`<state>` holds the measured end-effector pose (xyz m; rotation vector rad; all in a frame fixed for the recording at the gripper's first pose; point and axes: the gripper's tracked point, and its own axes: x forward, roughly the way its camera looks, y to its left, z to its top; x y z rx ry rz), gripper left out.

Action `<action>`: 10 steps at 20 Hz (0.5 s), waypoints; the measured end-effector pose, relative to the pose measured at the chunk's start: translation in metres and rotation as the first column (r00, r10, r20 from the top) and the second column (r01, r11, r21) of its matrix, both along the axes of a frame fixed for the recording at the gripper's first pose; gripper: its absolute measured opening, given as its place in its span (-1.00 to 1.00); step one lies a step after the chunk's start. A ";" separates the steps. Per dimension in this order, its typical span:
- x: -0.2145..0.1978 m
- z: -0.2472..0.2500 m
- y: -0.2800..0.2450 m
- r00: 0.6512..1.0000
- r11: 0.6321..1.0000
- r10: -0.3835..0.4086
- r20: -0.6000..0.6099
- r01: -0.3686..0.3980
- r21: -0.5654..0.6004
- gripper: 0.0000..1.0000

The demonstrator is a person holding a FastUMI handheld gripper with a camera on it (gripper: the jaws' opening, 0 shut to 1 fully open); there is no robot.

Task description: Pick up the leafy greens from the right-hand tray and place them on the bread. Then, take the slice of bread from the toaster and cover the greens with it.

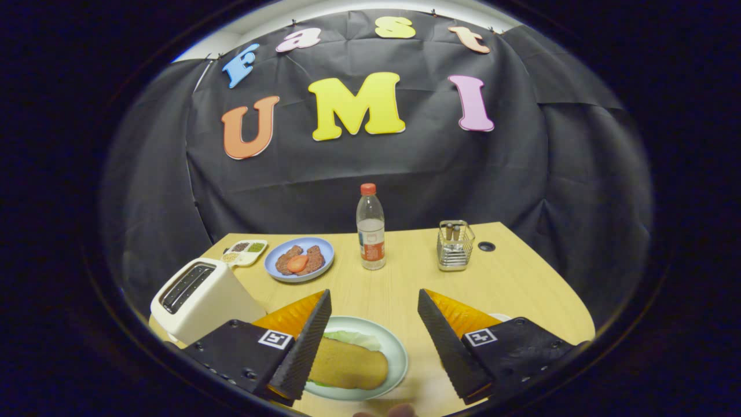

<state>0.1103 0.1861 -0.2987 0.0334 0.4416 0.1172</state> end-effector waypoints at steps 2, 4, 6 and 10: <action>-0.002 0.025 -0.017 0.999 1.000 0.011 0.040 -0.010 -0.019 0.88; -0.008 0.058 -0.036 0.996 0.999 0.020 0.087 -0.016 -0.039 0.90; -0.015 0.093 -0.053 0.991 0.999 0.023 0.129 -0.018 -0.041 0.90; -0.037 0.170 -0.091 0.973 0.999 -0.005 0.231 0.017 -0.049 0.89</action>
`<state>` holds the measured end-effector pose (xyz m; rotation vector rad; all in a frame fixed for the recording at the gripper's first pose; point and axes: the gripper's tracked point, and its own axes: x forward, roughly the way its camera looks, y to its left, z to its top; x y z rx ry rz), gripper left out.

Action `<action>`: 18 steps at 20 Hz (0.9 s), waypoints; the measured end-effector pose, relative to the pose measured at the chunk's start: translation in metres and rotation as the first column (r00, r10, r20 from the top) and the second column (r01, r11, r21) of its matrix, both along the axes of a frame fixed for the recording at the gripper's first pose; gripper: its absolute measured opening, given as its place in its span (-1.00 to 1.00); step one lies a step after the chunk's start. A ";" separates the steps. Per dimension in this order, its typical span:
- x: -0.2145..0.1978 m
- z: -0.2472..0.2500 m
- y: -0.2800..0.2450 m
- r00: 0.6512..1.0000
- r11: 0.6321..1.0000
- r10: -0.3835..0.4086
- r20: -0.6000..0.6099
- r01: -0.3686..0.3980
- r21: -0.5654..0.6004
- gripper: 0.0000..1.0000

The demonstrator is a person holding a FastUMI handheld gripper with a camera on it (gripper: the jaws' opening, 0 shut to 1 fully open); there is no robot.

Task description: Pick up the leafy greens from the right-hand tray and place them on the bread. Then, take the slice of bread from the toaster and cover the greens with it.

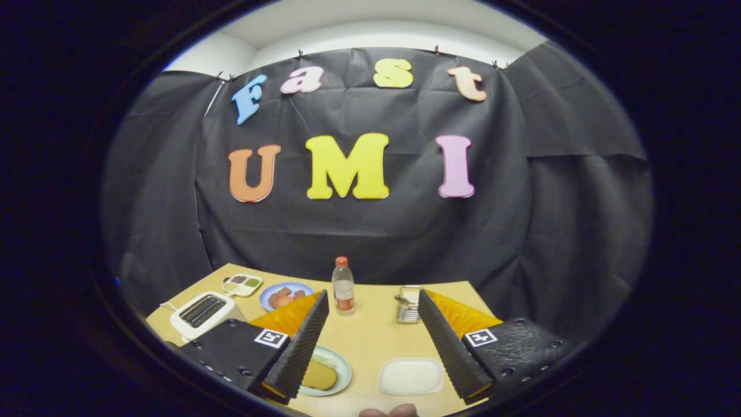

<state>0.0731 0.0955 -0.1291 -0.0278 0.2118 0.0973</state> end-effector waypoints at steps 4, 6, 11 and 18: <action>-0.041 0.053 -0.018 0.998 1.000 -0.007 0.055 0.006 0.021 0.89; -0.065 0.073 -0.024 0.997 0.999 -0.006 0.078 0.002 0.053 0.90; -0.105 0.099 -0.037 0.989 0.998 -0.021 0.146 0.013 0.056 0.89; -0.130 0.113 -0.037 0.983 0.999 -0.013 0.183 0.004 0.053 0.89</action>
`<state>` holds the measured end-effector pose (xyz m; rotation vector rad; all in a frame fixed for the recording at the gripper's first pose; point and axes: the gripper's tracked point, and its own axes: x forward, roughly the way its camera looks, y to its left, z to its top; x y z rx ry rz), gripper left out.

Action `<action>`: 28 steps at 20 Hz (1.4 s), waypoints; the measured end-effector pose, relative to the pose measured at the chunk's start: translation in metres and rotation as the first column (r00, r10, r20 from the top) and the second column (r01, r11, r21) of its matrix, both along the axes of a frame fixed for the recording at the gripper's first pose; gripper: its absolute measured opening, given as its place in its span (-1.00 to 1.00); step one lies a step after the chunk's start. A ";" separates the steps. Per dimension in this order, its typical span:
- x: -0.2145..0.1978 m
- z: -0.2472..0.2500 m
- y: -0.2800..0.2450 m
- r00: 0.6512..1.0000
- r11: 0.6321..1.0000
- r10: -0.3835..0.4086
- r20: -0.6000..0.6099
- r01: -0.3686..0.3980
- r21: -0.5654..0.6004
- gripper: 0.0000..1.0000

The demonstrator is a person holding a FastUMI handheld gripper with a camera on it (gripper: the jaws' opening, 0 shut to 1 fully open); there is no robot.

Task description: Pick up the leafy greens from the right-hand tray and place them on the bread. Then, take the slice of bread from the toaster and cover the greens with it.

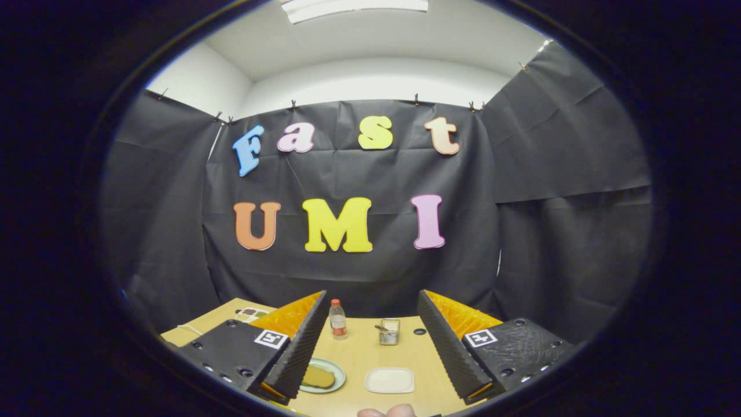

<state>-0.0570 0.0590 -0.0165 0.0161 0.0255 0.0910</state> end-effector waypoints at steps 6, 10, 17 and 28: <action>0.003 0.007 0.001 1.000 1.000 0.009 0.003 -0.009 0.026 0.89; 0.009 0.015 0.006 1.000 1.000 0.015 0.016 -0.015 0.016 0.89; 0.024 0.014 0.015 0.999 0.999 0.048 0.001 -0.048 0.010 0.89; 0.046 0.012 0.038 0.999 0.998 0.050 -0.001 -0.050 0.027 0.89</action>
